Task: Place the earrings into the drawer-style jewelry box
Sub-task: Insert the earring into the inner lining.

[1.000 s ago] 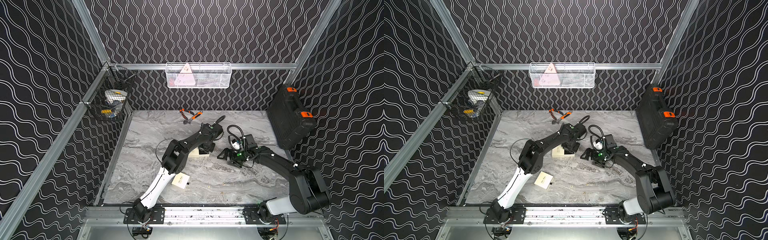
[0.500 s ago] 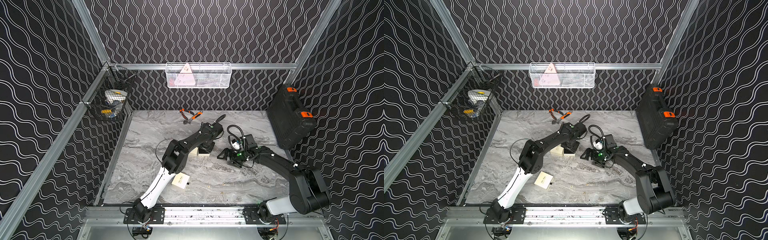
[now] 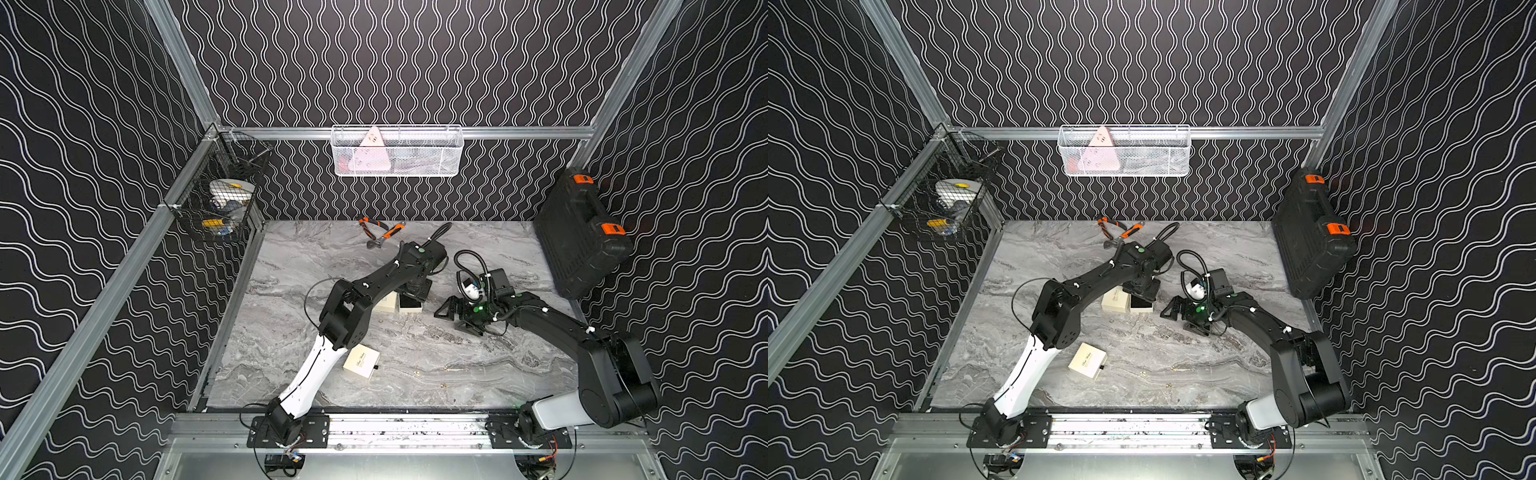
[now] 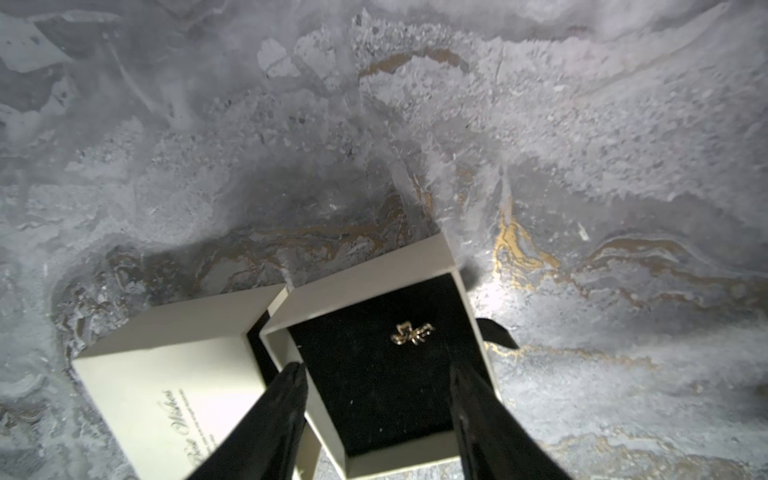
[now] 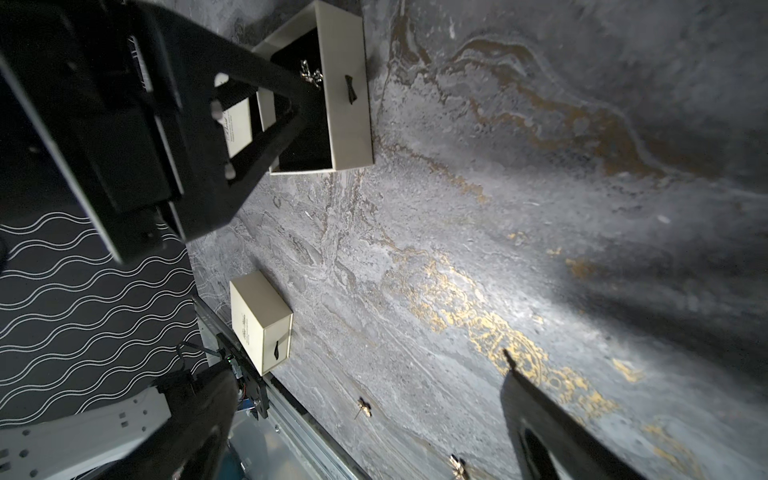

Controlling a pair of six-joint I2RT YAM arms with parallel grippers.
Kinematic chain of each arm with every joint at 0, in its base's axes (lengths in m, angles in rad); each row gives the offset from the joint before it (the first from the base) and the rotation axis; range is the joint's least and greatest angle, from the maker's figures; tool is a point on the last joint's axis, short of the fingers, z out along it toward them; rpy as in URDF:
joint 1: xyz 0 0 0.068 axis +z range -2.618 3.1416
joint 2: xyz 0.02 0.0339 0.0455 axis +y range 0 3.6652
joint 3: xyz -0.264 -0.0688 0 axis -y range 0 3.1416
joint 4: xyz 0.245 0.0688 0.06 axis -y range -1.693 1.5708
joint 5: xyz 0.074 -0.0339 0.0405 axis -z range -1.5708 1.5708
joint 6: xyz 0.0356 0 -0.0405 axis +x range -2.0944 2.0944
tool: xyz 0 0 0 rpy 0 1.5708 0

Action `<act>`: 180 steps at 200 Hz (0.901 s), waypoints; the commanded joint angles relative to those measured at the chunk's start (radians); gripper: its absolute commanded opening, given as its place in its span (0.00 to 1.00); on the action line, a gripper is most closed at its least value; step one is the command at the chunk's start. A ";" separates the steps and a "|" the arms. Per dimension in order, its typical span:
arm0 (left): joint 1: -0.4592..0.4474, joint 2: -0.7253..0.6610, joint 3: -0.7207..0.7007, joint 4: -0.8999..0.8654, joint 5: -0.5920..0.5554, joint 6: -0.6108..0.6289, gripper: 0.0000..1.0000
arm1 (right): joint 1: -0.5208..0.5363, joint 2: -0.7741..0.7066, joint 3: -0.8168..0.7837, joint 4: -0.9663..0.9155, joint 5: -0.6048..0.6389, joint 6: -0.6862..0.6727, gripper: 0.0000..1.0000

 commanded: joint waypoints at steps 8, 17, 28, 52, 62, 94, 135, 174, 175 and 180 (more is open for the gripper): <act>0.001 -0.035 0.001 0.005 0.006 -0.024 0.61 | -0.001 -0.006 -0.002 0.017 -0.006 0.003 1.00; -0.001 -0.049 0.001 0.011 0.013 -0.026 0.61 | -0.001 -0.008 -0.001 0.014 -0.003 0.002 1.00; 0.000 -0.068 0.000 0.020 0.022 -0.029 0.62 | 0.000 -0.011 0.001 0.010 0.000 0.000 1.00; -0.002 -0.142 -0.040 0.056 0.049 -0.033 0.71 | 0.001 -0.025 0.005 -0.015 0.016 -0.011 0.97; -0.006 -0.198 -0.095 0.089 0.068 -0.038 0.77 | 0.005 -0.039 0.008 -0.046 0.039 -0.023 0.95; -0.036 -0.462 -0.433 0.258 0.151 -0.079 0.94 | 0.087 -0.136 0.004 -0.203 0.241 -0.044 0.83; -0.072 -0.745 -0.850 0.400 0.243 -0.152 0.98 | 0.358 -0.224 -0.013 -0.357 0.525 0.040 0.68; -0.090 -0.890 -1.091 0.444 0.285 -0.182 0.99 | 0.628 -0.233 -0.010 -0.477 0.682 0.204 0.55; -0.090 -0.890 -1.097 0.449 0.286 -0.183 0.99 | 0.631 -0.234 -0.012 -0.478 0.683 0.206 0.55; -0.089 -0.902 -1.121 0.459 0.293 -0.186 0.99 | 0.643 -0.232 -0.019 -0.479 0.688 0.220 0.54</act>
